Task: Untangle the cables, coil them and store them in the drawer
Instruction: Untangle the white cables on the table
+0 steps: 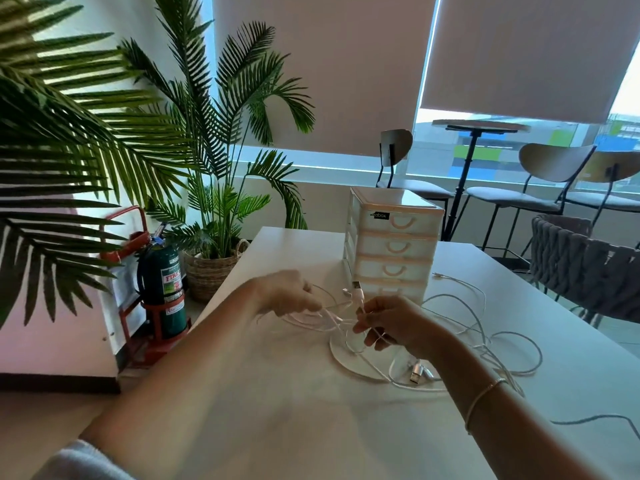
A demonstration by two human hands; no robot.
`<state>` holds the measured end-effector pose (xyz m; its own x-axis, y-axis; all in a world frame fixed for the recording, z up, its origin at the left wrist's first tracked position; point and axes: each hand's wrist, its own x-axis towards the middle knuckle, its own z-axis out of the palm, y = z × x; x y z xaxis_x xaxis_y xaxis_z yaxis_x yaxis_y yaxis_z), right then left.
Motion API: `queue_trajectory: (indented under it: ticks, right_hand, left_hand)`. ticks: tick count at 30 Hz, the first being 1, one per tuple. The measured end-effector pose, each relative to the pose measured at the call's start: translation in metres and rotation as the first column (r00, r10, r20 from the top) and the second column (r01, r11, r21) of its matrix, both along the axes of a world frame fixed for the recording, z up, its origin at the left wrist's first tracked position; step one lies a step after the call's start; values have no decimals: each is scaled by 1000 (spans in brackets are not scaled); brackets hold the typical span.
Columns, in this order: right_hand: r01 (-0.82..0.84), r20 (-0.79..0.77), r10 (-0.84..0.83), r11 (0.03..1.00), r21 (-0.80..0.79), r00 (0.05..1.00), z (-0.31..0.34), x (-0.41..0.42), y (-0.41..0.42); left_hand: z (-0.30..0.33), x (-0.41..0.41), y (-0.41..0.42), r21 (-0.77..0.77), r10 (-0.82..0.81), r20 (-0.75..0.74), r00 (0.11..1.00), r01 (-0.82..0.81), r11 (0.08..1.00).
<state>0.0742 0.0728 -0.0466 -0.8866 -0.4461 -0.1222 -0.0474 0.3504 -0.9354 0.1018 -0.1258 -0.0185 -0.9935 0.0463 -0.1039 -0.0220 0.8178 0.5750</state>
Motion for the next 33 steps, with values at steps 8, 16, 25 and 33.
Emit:
queue_trajectory:
  ticks: [8,16,25,33]
  right_hand:
    - [-189,172,233,953,-238,957,11,10,-20]
    - [99,-12,-99,995,30,995,7,-3,-16]
    - [79,-101,-113,955,-287,988,22,6,-31]
    - [88,-56,-117,925,-371,992,44,8,-28]
  left_hand:
    - [1,-10,13,-29,51,-112,992,-55,998]
    - [15,-3,13,125,-9,107,994,-4,992]
    - [1,-16,58,890,196,-62,979,-34,455]
    - [10,-20,66,857,186,-110,976,-1,515]
